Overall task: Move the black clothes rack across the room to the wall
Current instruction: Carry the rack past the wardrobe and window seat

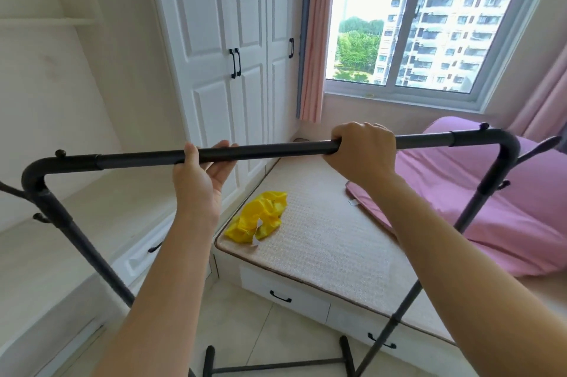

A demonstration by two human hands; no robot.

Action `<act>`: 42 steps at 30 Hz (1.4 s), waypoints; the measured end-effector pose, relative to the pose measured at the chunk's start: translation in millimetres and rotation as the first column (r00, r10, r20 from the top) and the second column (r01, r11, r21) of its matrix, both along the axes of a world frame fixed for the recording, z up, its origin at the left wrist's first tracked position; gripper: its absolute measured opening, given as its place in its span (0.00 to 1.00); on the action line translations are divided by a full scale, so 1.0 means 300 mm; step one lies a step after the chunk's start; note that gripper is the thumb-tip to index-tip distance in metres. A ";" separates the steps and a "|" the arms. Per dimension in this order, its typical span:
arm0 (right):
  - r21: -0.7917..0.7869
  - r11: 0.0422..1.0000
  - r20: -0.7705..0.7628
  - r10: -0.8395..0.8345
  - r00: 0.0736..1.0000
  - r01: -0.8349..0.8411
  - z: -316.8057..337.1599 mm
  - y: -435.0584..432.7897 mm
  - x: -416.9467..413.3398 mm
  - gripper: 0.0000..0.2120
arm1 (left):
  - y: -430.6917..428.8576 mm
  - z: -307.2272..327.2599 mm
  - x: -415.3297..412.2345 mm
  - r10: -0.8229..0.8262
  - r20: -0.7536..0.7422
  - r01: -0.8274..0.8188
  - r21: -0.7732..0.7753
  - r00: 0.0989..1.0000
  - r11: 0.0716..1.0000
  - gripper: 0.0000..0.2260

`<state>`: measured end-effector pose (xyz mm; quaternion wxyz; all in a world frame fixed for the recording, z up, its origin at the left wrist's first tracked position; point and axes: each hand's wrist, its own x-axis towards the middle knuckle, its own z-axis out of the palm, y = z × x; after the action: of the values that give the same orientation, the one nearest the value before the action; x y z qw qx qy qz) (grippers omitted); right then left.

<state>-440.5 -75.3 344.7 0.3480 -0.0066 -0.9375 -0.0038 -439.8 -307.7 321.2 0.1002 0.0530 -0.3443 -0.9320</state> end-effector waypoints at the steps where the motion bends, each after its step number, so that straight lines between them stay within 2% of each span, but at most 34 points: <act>1: -0.005 1.000 0.003 0.010 1.000 -0.010 0.005 -0.003 0.003 0.20 | 0.000 -0.002 -0.006 0.002 -0.011 -0.002 0.016 1.000 1.000 0.12; 5: -0.012 0.998 0.018 -0.059 0.998 0.060 0.002 0.058 0.037 0.15 | 0.062 0.000 -0.018 -0.061 0.007 0.061 0.032 0.998 0.998 0.12; 16: -0.006 0.963 0.016 -0.268 0.963 0.268 -0.016 0.212 0.144 0.09 | 0.234 -0.014 -0.056 -0.254 0.011 0.254 0.037 0.967 0.967 0.11; 21: -0.005 0.940 -0.010 -0.343 0.939 0.342 -0.011 0.277 0.220 0.17 | 0.323 -0.017 -0.052 -0.330 0.021 0.329 0.035 0.944 0.944 0.09; 37: -0.002 0.869 0.005 -0.494 0.869 0.494 0.000 0.578 0.469 0.09 | 0.683 -0.016 0.048 -0.514 -0.002 0.514 0.019 0.858 0.858 0.08; 42: -0.006 0.842 -0.042 -0.539 0.841 0.540 0.004 0.680 0.583 0.09 | 0.834 -0.022 0.091 -0.605 -0.021 0.605 0.018 0.796 0.796 0.09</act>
<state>-265.6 128.8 345.9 0.3525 -0.2690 -0.8902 -0.1044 -412.6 -57.5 314.6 -0.2009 -0.0652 -0.3315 -0.9195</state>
